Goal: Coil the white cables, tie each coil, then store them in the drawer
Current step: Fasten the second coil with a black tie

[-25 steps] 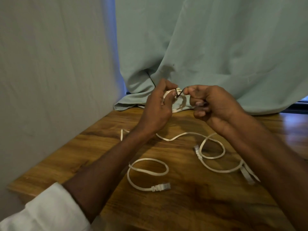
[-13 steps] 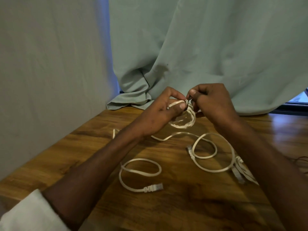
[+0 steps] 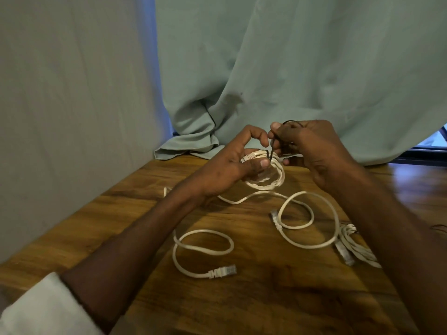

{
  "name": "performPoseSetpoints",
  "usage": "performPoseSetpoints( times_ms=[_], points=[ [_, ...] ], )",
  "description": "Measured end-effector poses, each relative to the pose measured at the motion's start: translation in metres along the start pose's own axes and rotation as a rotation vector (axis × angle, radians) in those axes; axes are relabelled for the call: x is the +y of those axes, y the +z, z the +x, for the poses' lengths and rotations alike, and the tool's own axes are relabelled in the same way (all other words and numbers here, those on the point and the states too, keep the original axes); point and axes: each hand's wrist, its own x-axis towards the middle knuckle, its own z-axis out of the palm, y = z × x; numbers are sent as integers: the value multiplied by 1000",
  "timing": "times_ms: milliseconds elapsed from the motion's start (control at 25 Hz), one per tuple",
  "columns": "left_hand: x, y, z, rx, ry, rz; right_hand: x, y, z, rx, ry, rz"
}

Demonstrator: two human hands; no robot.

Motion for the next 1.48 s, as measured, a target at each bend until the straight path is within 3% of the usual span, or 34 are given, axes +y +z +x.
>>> performPoseSetpoints(
  times_ms=[80, 200, 360, 440, 560, 760, 880, 960, 1040, 1120, 1200, 1280, 1480],
  points=[
    [2, 1, 0, -25, -2, -83, -2, -1, -1, -7, 28, 91],
    [3, 3, 0, -84, 33, -25, 0, 0, -2, 34, 50, 109],
    [6, 7, 2, -72, 104, -9, 4, 9, 1, 82, 68, -5],
    [2, 14, 3, 18, 133, 66, 4, 13, 4, 122, 45, -39],
    [-6, 21, 3, 202, 206, 371, 9, 16, 6, 175, 46, -5],
    [-11, 26, 1, 319, 274, 757, 8, 22, 4, 138, 174, 143],
    [-10, 26, 0, 390, 278, 821, 13, 23, 6, 124, 158, 161],
    [-12, 19, -1, 489, 235, 766, 15, 24, 6, 101, 148, -8],
    [-18, 9, 1, 590, 159, 769, 15, 26, 2, 173, 24, -211],
    [-27, -2, 5, 654, 88, 806, 15, 28, -4, 209, -293, -304],
    [-31, -8, 7, 691, 24, 791, 18, 32, -9, 94, -483, -405],
    [-29, -11, 9, 698, -15, 681, 24, 36, -8, 4, -551, -506],
    [-22, -16, 10, 605, -194, 225, 40, 34, -1, 0, -717, -708]
  ],
)
